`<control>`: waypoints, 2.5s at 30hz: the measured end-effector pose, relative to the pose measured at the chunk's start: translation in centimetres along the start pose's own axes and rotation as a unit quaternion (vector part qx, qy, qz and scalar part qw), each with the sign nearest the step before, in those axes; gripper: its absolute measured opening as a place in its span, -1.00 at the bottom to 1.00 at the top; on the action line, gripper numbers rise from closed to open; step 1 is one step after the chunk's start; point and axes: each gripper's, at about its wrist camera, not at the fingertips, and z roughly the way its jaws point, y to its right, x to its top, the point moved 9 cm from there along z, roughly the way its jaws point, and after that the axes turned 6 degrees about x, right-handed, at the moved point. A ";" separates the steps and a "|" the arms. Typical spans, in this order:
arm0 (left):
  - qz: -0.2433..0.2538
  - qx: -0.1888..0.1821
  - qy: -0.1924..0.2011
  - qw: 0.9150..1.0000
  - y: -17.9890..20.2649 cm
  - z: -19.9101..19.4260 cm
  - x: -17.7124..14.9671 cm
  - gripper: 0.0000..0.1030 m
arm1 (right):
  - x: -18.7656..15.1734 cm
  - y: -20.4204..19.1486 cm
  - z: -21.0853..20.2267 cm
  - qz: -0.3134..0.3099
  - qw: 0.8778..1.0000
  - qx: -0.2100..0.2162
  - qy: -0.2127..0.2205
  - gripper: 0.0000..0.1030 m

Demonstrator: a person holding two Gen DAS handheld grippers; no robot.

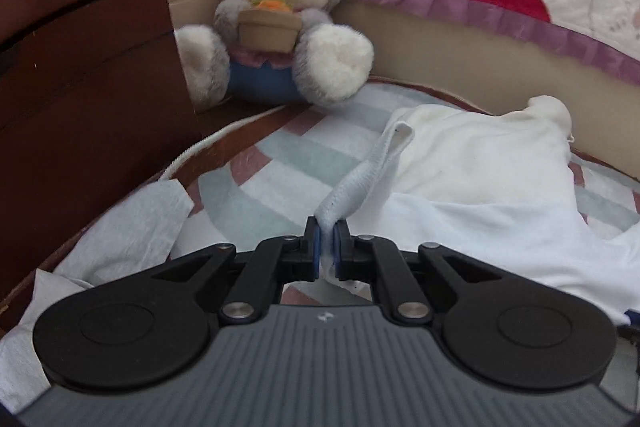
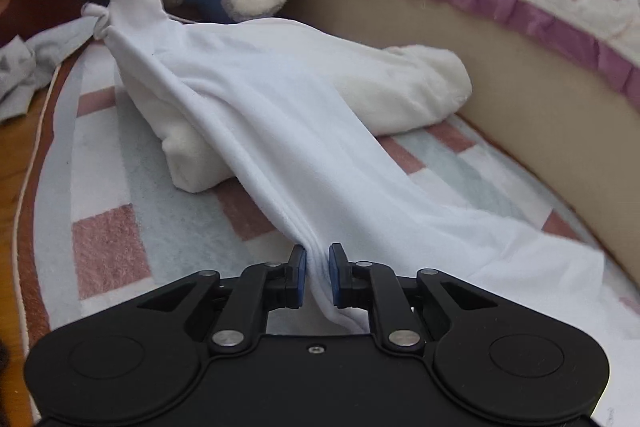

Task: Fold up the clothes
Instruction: 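Pinch the shirt body with the right gripper while the left gripper holds the sleeve, then pinch the shirt fabric with the left gripper near the folded sleeve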

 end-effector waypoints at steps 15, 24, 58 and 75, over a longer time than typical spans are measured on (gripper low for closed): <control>0.000 0.022 0.018 1.000 0.0 0.6 1.5 -0.75 | -0.4 -3.4 -4.7 0.211 0.935 0.284 -0.002 -0.28; 0.008 -0.244 -0.088 0.966 14.9 -6.3 -6.8 -0.19 | -8.8 10.8 -17.6 0.210 0.967 0.142 -0.030 -0.08; 0.072 -0.234 -0.079 0.966 29.9 -7.0 -16.7 -0.92 | -31.7 33.2 -26.3 0.505 0.857 -0.098 -0.031 0.03; 0.035 -0.249 -0.141 0.958 29.3 -4.9 -17.9 -0.90 | -26.8 35.7 -23.2 0.342 0.923 -0.177 0.014 -0.90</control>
